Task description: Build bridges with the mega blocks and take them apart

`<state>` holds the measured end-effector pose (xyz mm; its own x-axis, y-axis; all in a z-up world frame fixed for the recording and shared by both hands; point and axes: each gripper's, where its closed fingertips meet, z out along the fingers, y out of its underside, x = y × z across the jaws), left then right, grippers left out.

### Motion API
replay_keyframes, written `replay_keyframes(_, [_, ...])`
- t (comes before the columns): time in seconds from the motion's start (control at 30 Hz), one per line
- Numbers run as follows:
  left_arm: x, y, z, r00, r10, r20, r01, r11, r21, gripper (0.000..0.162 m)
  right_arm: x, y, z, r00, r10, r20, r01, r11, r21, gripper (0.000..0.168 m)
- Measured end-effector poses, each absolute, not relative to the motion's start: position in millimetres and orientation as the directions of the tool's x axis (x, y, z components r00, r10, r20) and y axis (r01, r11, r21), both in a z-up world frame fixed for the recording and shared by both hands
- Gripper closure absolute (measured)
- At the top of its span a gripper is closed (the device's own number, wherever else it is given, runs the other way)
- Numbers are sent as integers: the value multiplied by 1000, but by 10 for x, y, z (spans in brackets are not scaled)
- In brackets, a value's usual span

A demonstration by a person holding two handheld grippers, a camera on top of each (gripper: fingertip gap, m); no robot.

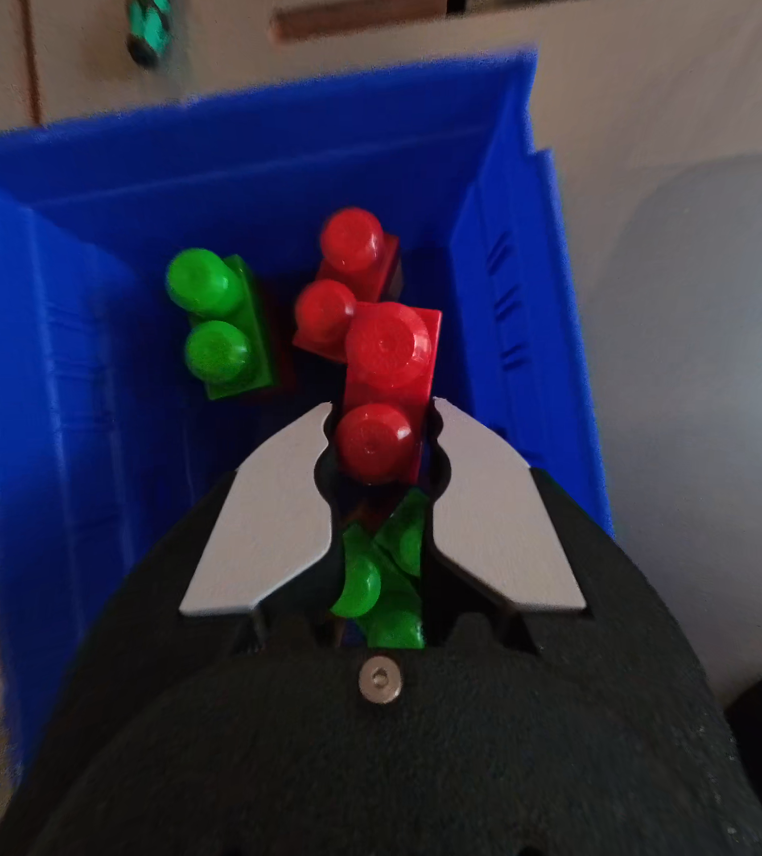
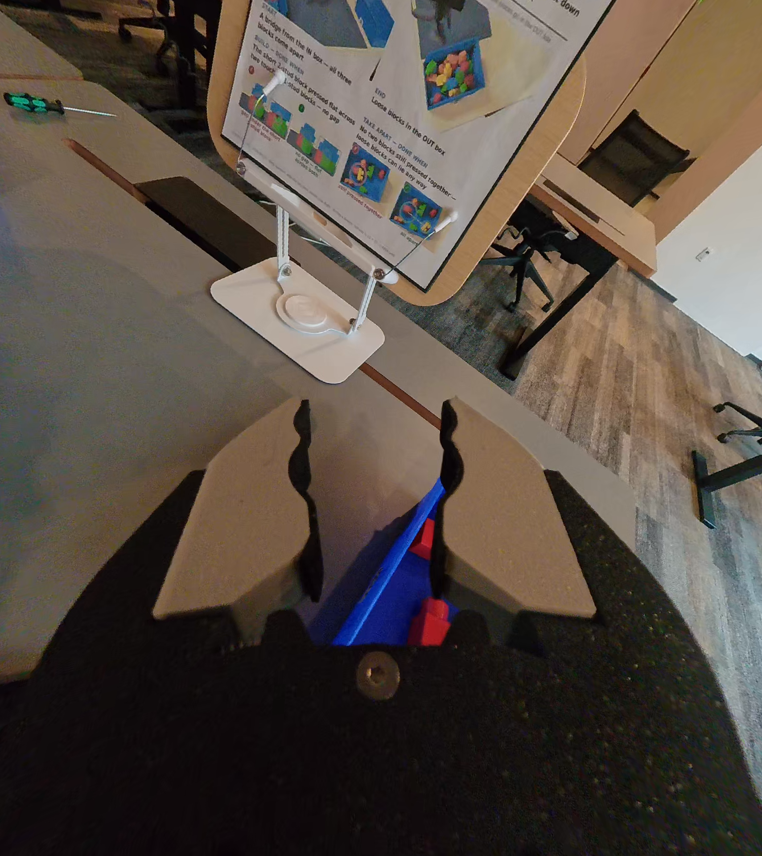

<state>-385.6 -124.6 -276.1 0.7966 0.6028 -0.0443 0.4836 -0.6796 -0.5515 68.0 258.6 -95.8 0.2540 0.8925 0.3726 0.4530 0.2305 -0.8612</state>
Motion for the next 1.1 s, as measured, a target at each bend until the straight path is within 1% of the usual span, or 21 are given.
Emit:
replay_keyframes(0.1, [-3826,-1250,-2430,800,600,-12,440,-601,-667,126,654,2573,-971,243,895,374,456,235,-859,115])
replay_keyframes(0.2, [-3664,-1179,-2013,840,543,17,351,-517,-781,127,606,2533,-987,219,900,376,456,246,-855,115])
replay_keyframes(0.3, [-3344,-1019,-1600,906,422,10,223,-457,-861,127,516,2418,-979,162,918,363,427,266,-864,115])
replay_keyframes(0.37, [-3051,-863,-1374,953,304,-13,125,-429,-894,127,433,2304,-958,110,931,349,393,282,-876,115])
replay_keyframes(0.47, [-2563,-589,-1155,992,104,-70,-22,-405,-914,127,277,2055,-935,-7,944,329,331,312,-890,115])
replay_keyframes(0.57, [-2069,-290,-1023,989,-90,-120,-145,-367,-919,127,109,1733,-901,-149,938,313,249,341,-906,115])
replay_keyframes(0.67, [-1567,-26,-990,948,-285,-143,-236,-323,-916,127,-44,1400,-880,-286,908,305,164,361,-918,113])
replay_keyframes(0.77, [-1140,159,-1017,889,-435,-145,-291,-291,-911,127,-188,1082,-874,-409,866,287,81,348,-934,111])
replay_keyframes(0.87, [-874,271,-1045,846,-514,-142,-316,-268,-910,127,-339,835,-942,-509,821,258,33,318,-947,105])
replay_keyframes(0.97, [-805,334,-1061,841,-522,-142,-319,-266,-909,127,-485,641,-1037,-576,782,236,9,296,-955,97])
replay_keyframes(1.1, [-800,346,-1070,839,-527,-136,-315,-267,-911,127,-625,456,-1162,-635,744,208,-3,267,-964,97])
